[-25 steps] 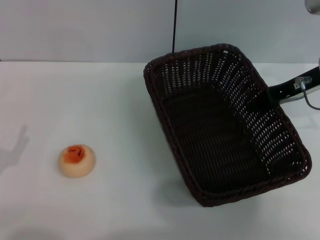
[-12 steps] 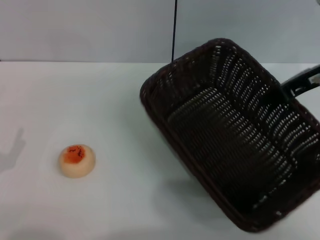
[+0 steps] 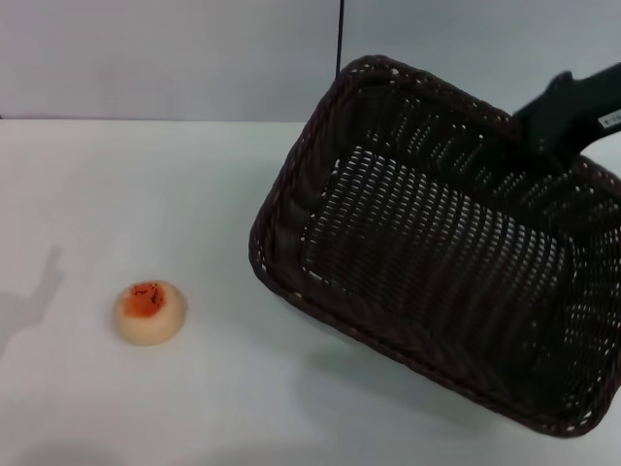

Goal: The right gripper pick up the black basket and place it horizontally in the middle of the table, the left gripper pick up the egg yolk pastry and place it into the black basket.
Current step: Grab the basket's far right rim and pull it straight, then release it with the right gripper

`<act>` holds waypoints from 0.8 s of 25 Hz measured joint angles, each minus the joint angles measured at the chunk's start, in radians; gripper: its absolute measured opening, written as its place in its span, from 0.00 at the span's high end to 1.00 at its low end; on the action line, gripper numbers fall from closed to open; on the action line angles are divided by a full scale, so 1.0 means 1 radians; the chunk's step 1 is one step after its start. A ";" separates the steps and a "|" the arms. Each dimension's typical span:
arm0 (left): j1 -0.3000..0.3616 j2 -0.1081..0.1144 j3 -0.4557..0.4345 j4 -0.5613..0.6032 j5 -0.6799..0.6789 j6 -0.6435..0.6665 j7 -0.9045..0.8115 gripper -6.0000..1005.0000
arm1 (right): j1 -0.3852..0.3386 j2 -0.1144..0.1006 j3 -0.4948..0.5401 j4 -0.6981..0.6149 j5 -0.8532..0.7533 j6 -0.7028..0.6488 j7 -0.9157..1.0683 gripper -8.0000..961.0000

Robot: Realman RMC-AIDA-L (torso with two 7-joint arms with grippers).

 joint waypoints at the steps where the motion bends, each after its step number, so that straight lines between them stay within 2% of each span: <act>1: 0.000 0.000 0.000 0.000 0.000 0.000 0.000 0.17 | 0.000 0.000 0.000 0.000 0.000 0.000 0.000 0.86; 5: 0.004 -0.001 0.014 -0.013 0.000 0.034 -0.001 0.17 | 0.023 0.009 -0.001 -0.015 0.002 -0.009 -0.122 0.85; 11: 0.007 -0.002 0.036 -0.013 0.000 0.037 -0.001 0.17 | 0.045 0.026 -0.043 -0.008 0.002 0.002 -0.153 0.86; 14: 0.012 -0.002 0.043 -0.013 0.000 0.037 -0.001 0.17 | 0.052 0.038 -0.089 0.002 0.004 0.021 -0.158 0.86; 15: 0.015 -0.002 0.045 -0.013 0.000 0.036 -0.001 0.17 | 0.057 0.043 -0.138 0.025 0.004 0.046 -0.163 0.86; 16: 0.015 -0.002 0.045 -0.013 0.000 0.036 -0.001 0.17 | 0.057 0.043 -0.138 0.025 0.004 0.046 -0.163 0.85; 20: 0.025 -0.001 0.047 -0.012 0.000 0.029 0.000 0.17 | 0.055 0.046 -0.265 0.058 0.005 0.150 -0.165 0.83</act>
